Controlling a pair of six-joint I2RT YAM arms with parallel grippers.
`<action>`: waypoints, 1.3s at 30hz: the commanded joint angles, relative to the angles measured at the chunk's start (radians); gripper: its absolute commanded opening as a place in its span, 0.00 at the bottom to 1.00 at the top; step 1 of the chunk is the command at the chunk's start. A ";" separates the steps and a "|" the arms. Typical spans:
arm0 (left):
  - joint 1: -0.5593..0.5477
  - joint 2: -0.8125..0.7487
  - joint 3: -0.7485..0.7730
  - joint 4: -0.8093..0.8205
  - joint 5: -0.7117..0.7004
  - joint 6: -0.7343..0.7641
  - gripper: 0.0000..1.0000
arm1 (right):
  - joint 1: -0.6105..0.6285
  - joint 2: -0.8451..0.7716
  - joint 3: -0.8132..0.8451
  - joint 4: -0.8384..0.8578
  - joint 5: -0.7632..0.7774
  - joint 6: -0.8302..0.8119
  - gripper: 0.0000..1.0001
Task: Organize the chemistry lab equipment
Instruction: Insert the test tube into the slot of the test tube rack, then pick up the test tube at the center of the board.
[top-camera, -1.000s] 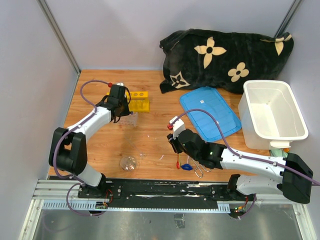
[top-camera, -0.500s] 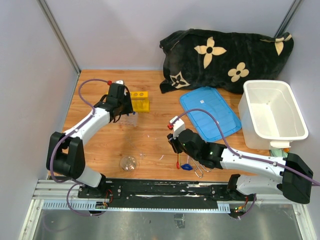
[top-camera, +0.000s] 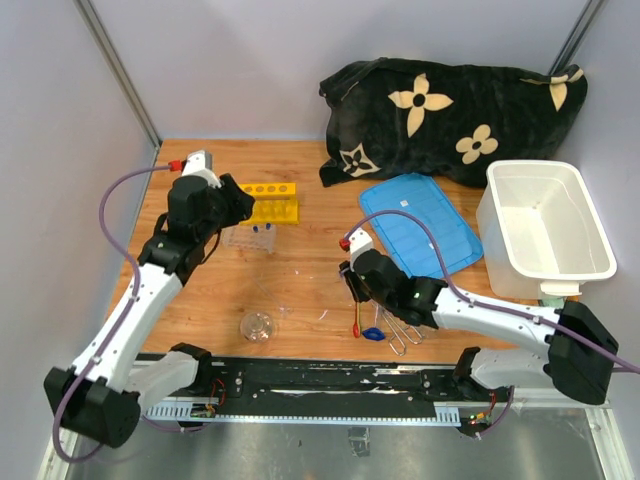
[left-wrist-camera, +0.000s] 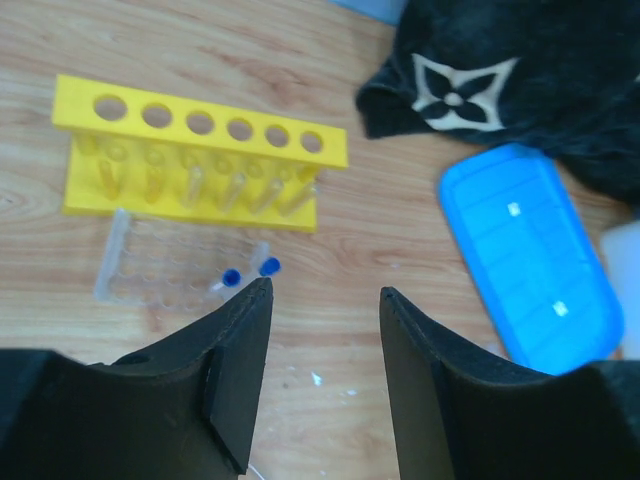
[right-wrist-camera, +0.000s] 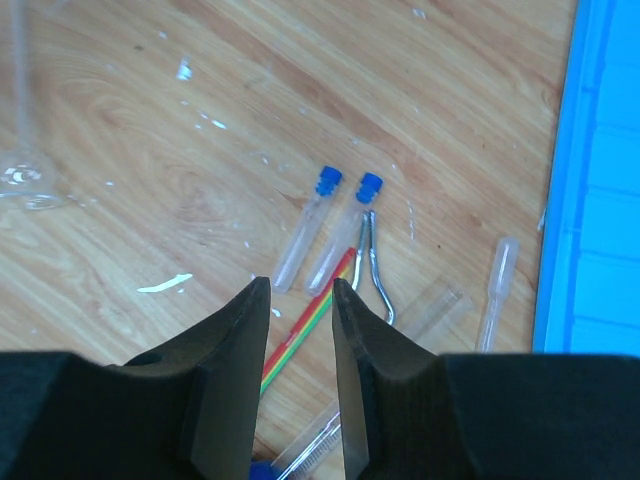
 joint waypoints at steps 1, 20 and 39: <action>-0.006 -0.114 -0.102 -0.010 0.147 -0.116 0.51 | -0.084 0.071 0.046 -0.085 -0.069 0.087 0.33; -0.008 -0.272 -0.213 -0.051 0.354 -0.191 0.52 | -0.114 0.377 0.258 -0.216 -0.185 0.153 0.31; -0.008 -0.263 -0.211 -0.053 0.369 -0.198 0.52 | -0.136 0.470 0.231 -0.174 -0.173 0.156 0.26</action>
